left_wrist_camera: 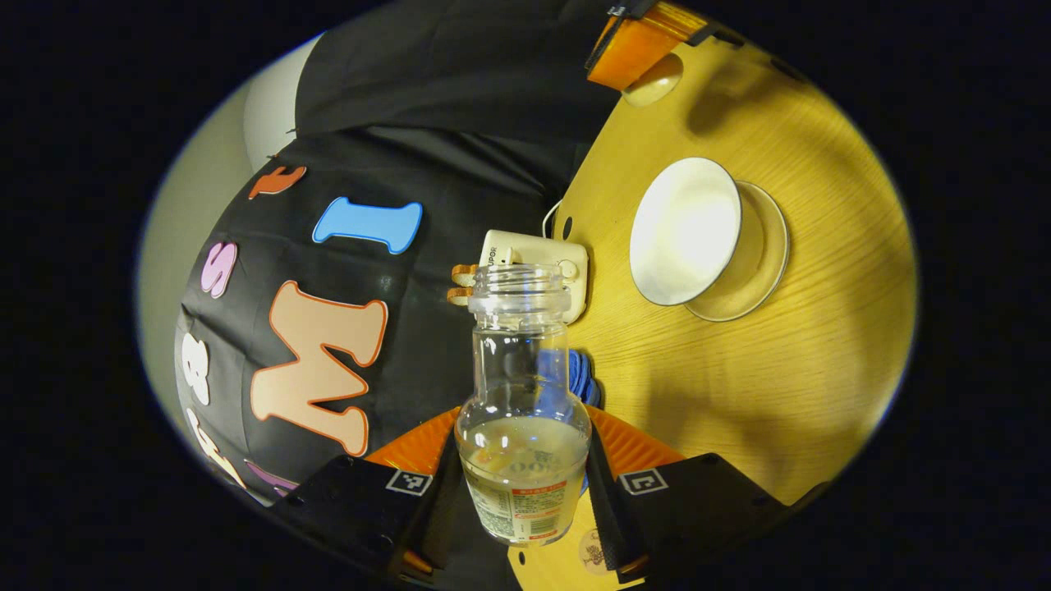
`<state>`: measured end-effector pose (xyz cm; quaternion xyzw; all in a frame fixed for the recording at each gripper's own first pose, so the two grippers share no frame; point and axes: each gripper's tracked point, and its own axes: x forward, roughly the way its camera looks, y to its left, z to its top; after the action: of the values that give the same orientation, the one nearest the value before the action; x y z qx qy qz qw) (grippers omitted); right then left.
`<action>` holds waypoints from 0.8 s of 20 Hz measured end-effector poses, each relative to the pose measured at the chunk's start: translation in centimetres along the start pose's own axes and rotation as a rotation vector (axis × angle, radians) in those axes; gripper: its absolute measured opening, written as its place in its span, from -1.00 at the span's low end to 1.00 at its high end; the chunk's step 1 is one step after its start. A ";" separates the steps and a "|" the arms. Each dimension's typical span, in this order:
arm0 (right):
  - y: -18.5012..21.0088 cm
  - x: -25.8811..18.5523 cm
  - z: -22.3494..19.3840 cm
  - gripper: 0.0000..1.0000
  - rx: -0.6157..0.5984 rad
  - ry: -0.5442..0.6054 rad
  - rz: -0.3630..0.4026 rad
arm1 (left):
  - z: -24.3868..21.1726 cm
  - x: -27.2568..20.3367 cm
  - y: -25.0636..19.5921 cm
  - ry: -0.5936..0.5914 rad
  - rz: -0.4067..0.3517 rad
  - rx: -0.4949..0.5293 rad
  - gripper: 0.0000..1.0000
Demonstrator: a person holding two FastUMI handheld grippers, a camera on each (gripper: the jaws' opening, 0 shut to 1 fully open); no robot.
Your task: Open the teacup lid with one hand, grasp the water bottle and pour water into the teacup with the other hand; after pouring, place the water bottle on the coaster and then close the teacup lid.
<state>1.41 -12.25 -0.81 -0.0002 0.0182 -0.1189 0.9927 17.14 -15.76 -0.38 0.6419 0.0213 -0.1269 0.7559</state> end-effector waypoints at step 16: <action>-0.1 0.0 0.0 -0.39 0.000 -0.001 -0.008 | 0.4 0.3 0.2 0.011 -0.001 0.227 0.34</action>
<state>1.41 -12.36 -0.85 -0.0003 0.0180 -0.1230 0.9922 17.46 -16.21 -0.13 0.7242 0.0111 -0.1252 0.6780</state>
